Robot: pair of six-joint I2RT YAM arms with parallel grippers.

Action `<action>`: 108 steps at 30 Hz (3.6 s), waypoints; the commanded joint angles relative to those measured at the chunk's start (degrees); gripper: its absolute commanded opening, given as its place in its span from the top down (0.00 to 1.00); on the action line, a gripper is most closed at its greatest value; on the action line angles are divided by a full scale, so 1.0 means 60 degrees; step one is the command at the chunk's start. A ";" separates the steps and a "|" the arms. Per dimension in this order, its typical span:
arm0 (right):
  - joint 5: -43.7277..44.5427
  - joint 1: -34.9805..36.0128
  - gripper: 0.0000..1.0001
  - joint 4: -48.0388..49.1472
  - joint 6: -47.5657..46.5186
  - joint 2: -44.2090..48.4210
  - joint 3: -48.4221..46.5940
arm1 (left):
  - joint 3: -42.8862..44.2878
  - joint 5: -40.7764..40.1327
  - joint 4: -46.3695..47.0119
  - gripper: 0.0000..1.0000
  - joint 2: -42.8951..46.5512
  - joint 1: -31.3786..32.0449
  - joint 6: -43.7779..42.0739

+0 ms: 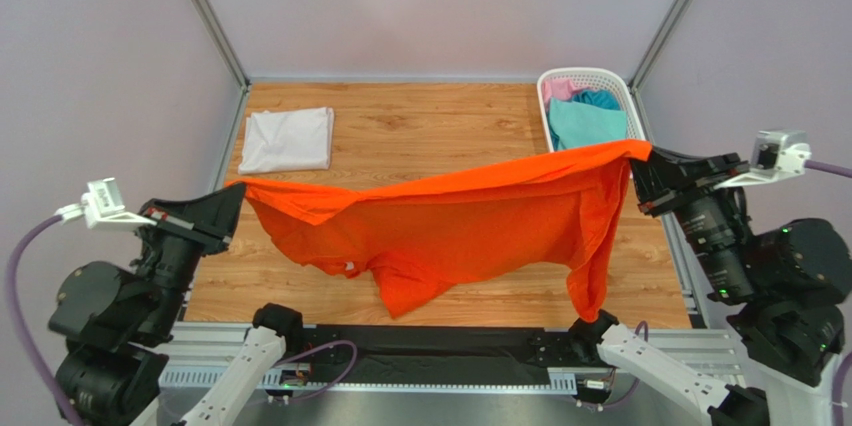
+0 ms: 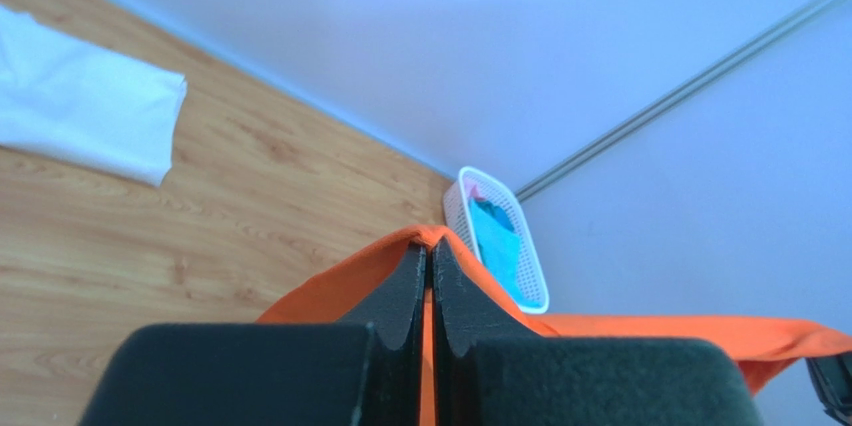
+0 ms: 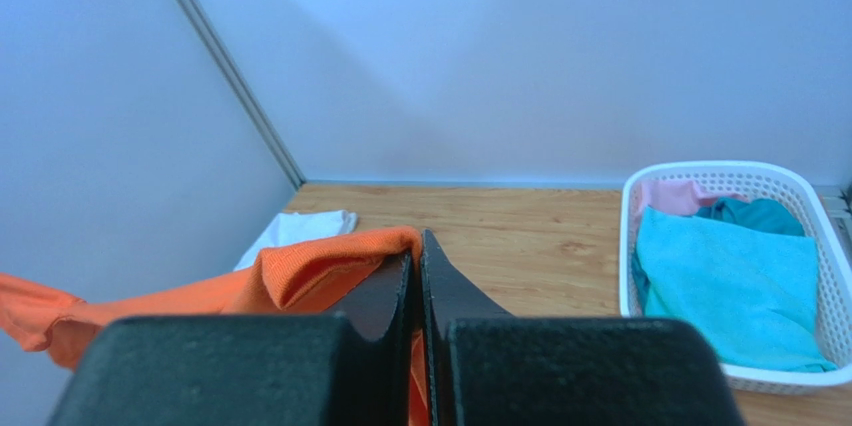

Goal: Fold and stack the t-shirts
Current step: Flatten the tshirt out

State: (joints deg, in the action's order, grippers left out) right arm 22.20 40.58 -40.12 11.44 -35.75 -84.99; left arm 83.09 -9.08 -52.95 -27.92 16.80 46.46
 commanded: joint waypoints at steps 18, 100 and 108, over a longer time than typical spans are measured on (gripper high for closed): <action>-0.2044 -0.3076 1.00 0.2290 -0.1661 -0.5098 -0.1258 | 0.4588 -0.0821 0.1659 1.00 -0.7642 -0.0759 -0.2791; -0.3919 0.0166 0.00 0.1867 0.4347 -0.8559 0.6474 | -0.6625 0.2319 0.3271 0.00 -0.7383 -0.2419 -0.0053; -0.3714 0.0166 0.00 0.1137 0.4830 -0.7345 0.7792 | -0.8118 0.2831 0.2676 0.00 -0.7725 -0.2419 0.0240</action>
State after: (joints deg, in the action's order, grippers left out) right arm -1.89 41.47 -28.27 37.65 -81.84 -42.28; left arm 37.67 5.19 -34.09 -75.68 2.39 48.31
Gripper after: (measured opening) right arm 0.998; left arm 0.996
